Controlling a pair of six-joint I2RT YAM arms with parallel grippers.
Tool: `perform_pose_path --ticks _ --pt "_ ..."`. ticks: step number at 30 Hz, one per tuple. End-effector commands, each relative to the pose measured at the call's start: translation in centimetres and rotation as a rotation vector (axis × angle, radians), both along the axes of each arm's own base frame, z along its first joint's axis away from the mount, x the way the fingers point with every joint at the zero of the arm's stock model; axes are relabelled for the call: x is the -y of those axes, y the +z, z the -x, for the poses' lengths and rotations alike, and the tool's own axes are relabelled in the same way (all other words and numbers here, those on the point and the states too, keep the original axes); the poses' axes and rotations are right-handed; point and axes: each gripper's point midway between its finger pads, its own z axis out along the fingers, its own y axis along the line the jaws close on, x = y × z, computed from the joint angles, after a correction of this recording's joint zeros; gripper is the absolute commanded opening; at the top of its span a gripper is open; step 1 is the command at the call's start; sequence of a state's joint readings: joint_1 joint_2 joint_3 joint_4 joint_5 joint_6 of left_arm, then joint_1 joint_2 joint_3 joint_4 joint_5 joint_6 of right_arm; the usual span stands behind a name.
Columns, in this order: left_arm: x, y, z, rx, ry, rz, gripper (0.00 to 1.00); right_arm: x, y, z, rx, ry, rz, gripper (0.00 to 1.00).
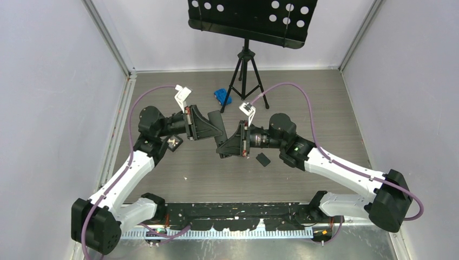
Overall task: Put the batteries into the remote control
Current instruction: Adjust the remote control.
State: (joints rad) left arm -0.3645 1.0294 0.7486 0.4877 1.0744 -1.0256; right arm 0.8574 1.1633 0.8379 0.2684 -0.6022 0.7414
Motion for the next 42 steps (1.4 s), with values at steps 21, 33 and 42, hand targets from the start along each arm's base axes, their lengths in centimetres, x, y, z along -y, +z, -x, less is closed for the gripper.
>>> perform_pose_path --ticks 21,33,42 --pt "-0.9 6.1 -0.4 0.071 0.137 0.145 0.51 -1.2 4.6 2.0 -0.002 0.154 -0.182 0.04" --pt "-0.9 3.9 -1.9 0.070 0.204 0.047 0.00 -0.8 2.7 -0.1 0.039 0.015 -0.074 0.70" --pt "-3.3 -2.1 -6.7 -0.056 0.521 -0.191 0.00 3.3 -3.5 -5.2 -0.006 -0.371 0.252 0.79"
